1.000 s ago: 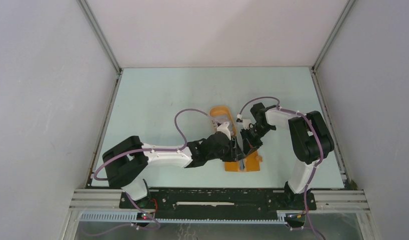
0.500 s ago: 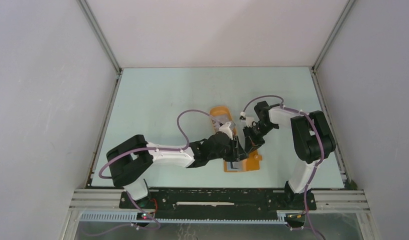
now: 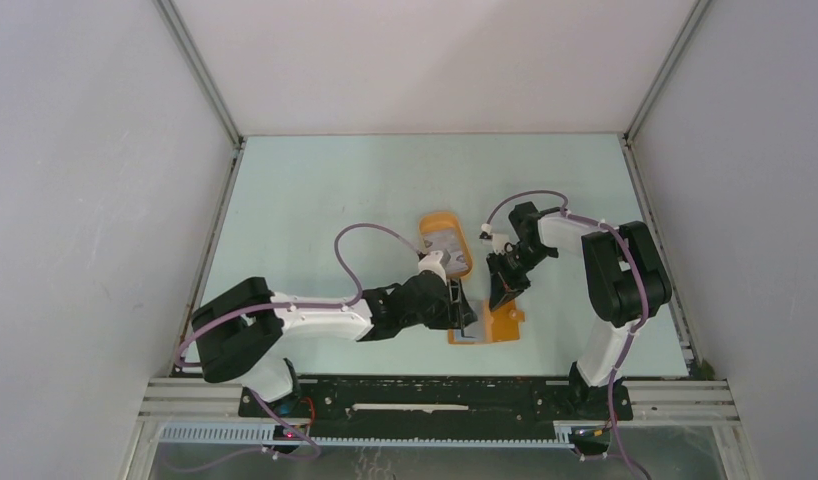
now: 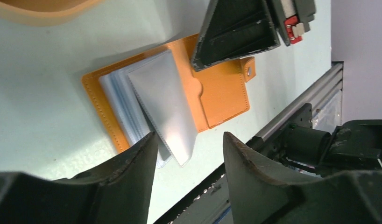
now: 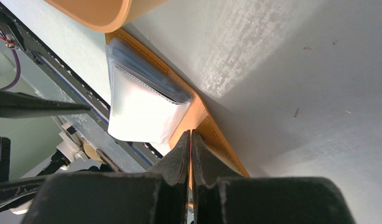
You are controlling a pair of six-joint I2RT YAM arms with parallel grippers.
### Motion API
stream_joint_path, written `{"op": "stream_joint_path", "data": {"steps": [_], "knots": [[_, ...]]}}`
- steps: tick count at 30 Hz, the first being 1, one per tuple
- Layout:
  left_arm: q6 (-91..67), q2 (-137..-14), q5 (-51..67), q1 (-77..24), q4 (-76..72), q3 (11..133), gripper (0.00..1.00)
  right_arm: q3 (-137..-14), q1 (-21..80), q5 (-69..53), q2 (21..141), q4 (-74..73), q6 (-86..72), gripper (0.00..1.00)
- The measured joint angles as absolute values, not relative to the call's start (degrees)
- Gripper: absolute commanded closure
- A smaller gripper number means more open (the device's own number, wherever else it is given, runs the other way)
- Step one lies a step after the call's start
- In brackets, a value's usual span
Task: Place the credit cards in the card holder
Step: Open the card holder at the center of the board.
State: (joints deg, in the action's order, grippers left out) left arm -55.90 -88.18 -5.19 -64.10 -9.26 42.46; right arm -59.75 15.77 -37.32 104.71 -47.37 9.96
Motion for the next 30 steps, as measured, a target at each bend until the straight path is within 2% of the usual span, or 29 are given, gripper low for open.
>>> {"op": "stream_joint_path", "data": {"steps": [8, 30], "knots": [[-55.83, -88.64, -5.85, -64.1, -8.38, 42.3, 0.34, -59.75, 15.77, -37.21, 104.71, -47.37, 9.96, 0.91], [-55.42, -91.85, -4.84, -63.77, -7.9, 42.33, 0.36, -59.75, 15.7, -37.1, 104.71, -47.4, 10.0, 0.9]]}}
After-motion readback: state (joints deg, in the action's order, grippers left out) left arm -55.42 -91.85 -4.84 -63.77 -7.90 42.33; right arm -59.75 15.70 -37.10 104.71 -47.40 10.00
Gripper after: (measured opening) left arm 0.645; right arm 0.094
